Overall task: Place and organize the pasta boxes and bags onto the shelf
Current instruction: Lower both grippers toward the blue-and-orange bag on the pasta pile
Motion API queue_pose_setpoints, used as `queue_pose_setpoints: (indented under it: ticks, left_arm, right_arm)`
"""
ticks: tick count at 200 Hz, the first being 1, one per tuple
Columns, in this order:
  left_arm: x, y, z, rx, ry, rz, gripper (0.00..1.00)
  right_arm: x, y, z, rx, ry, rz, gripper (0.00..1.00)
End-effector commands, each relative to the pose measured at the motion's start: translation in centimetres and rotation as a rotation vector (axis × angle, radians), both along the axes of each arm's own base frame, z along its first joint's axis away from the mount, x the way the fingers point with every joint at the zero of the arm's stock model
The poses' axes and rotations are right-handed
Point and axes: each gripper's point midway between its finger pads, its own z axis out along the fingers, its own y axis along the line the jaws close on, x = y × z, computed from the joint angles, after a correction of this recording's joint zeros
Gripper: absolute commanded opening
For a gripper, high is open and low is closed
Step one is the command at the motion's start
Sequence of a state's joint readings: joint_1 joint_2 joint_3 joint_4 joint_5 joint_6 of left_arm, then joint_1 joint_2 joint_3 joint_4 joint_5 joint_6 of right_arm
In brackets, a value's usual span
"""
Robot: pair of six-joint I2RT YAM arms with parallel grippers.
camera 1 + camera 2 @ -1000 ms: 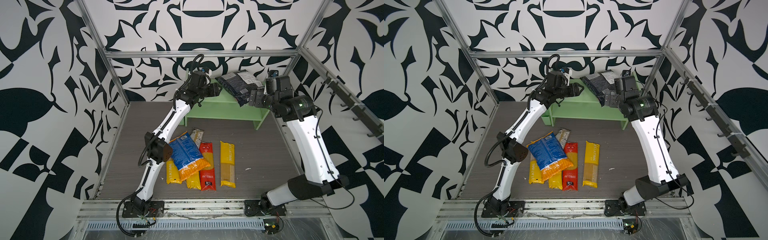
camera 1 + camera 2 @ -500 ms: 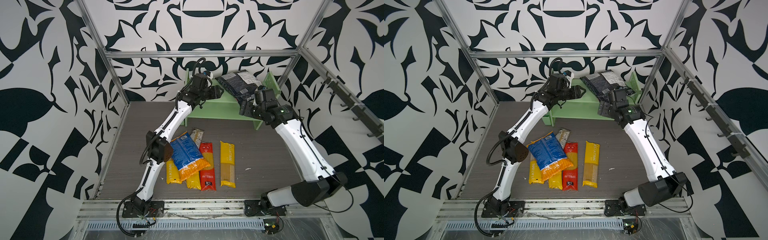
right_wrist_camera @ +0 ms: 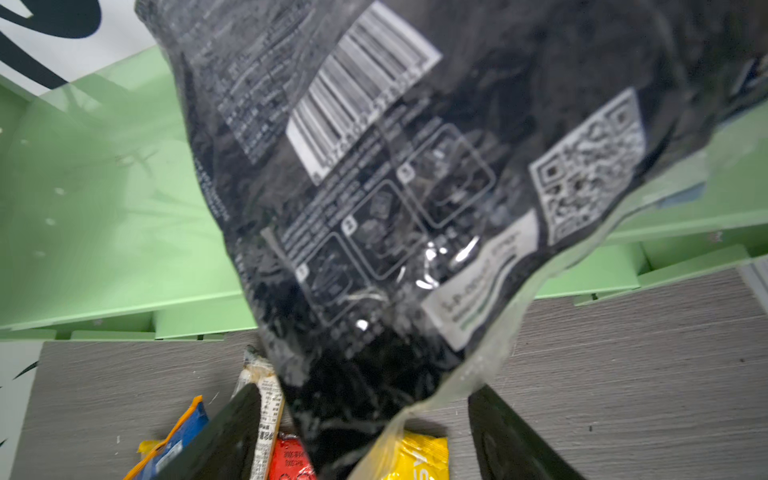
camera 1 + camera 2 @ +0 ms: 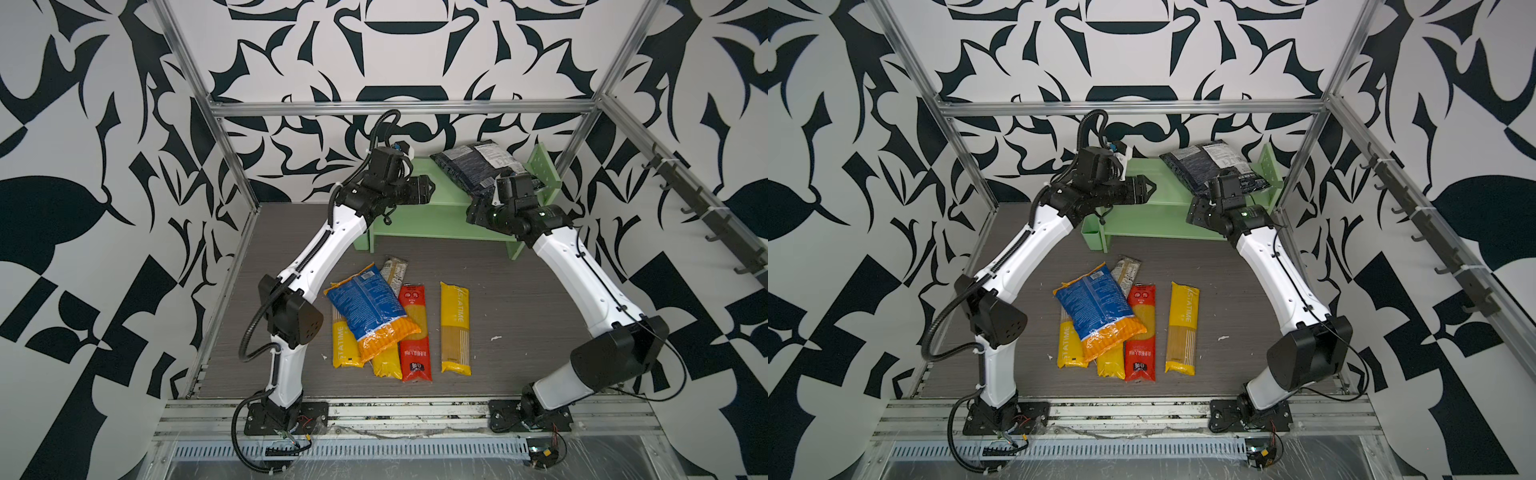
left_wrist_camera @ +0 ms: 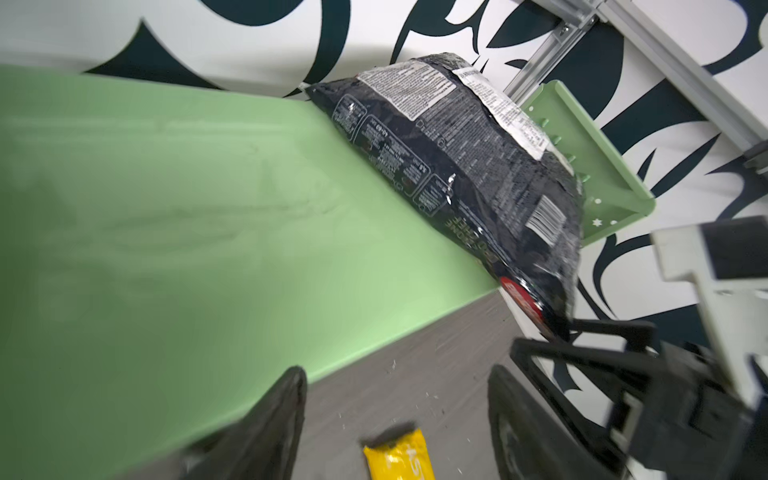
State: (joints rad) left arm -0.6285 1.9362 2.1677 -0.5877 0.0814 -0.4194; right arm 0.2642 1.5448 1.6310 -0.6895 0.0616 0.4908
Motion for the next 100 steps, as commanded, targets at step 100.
queue_pose_setpoints:
  ticks: [100]
  left_arm:
    - [-12.6, 18.2, -13.1, 0.28, 0.278, 0.494, 0.92]
  right_arm:
    - [-11.9, 12.3, -8.3, 0.063, 0.283, 0.493, 0.99]
